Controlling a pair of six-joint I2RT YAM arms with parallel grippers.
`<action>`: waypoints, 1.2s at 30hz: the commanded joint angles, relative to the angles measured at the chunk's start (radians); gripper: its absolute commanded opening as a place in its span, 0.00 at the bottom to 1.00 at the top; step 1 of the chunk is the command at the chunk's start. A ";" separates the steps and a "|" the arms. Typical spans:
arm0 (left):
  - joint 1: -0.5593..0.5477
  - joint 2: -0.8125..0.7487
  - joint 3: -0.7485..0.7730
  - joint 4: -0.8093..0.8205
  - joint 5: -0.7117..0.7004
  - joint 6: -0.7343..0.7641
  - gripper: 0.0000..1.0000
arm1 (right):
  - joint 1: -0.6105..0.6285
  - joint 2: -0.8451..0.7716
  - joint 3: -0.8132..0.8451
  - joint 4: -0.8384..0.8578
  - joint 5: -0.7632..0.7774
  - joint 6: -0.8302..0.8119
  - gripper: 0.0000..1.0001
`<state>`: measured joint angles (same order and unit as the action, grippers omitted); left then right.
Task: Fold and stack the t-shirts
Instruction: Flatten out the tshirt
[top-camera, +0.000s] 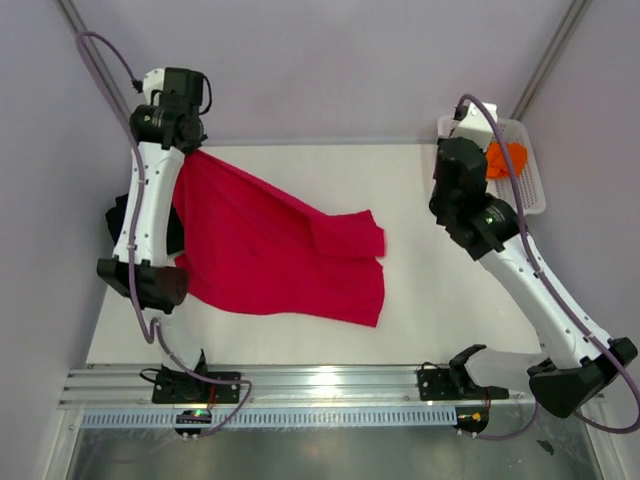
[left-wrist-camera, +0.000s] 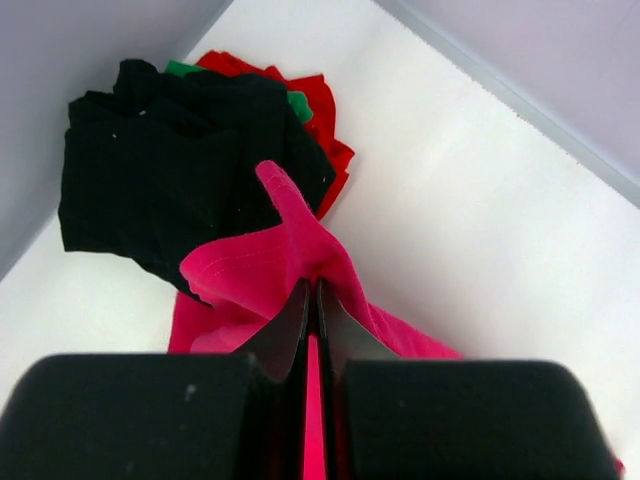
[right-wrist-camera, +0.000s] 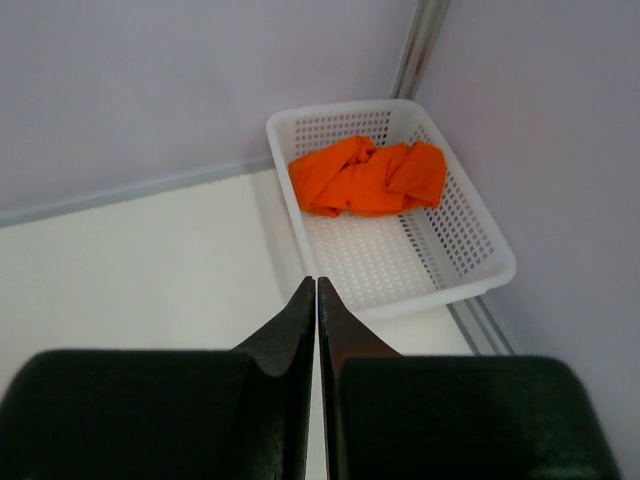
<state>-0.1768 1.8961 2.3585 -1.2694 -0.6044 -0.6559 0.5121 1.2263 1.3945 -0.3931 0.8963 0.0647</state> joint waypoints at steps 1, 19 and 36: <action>0.002 -0.136 0.038 0.024 -0.015 0.053 0.00 | -0.001 -0.085 0.075 0.114 0.058 -0.086 0.06; 0.003 -0.309 -0.209 0.136 0.095 0.081 0.00 | -0.001 -0.062 -0.106 -0.104 -0.439 0.156 0.42; 0.003 -0.189 -0.232 0.154 0.132 0.085 0.00 | 0.000 0.240 -0.428 0.471 -1.299 0.509 0.49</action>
<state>-0.1749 1.6852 2.1235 -1.1412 -0.4957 -0.5709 0.5114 1.4044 0.9874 -0.1925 -0.2203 0.4248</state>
